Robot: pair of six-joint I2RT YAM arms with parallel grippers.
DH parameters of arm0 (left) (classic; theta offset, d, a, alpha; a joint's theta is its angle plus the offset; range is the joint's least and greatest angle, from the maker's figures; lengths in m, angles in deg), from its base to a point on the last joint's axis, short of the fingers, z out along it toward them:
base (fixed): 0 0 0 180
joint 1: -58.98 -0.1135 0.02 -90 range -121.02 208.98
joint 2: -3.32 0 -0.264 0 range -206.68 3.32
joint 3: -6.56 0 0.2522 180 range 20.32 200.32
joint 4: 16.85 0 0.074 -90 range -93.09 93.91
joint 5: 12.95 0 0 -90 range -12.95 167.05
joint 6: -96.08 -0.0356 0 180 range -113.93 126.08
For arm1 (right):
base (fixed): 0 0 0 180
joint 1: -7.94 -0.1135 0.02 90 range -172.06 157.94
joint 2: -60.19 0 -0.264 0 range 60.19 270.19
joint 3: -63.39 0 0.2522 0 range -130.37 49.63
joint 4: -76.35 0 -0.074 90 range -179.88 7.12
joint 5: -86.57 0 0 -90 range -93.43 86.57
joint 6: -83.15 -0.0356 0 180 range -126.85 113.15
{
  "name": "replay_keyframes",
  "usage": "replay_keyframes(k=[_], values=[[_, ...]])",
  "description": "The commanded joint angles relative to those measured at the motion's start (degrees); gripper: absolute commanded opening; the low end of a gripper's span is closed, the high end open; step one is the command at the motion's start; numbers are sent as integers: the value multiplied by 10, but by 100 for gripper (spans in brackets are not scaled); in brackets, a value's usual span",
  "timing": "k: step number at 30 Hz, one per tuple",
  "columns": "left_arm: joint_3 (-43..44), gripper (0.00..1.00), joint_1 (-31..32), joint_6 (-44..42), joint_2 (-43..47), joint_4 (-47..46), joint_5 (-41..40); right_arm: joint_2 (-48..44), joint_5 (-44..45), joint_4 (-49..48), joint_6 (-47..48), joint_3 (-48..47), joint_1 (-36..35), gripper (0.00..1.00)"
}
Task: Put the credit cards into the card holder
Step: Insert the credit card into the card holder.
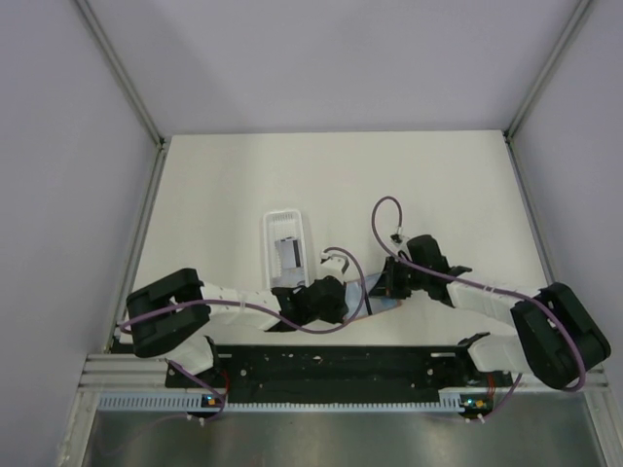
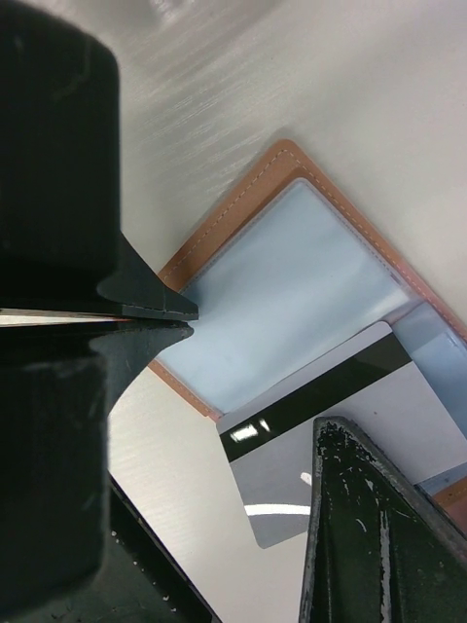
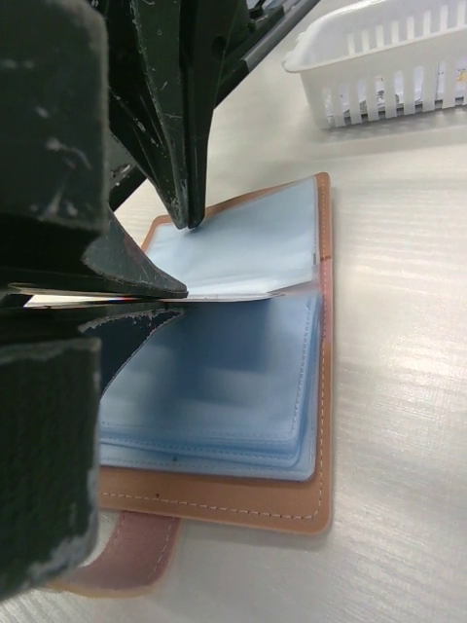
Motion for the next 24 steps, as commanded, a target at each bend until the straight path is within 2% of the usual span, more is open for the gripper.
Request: replay_keyframes(k=[1, 13, 24], values=[[-14, 0, 2, 3, 15, 12, -13, 16, 1, 4, 46, -15, 4, 0], [-19, 0, 2, 3, 21, 17, -17, 35, 18, 49, 92, -68, 5, 0], [-15, 0, 2, 0, 20, 19, -17, 57, 23, 53, 109, -74, 5, 0]])
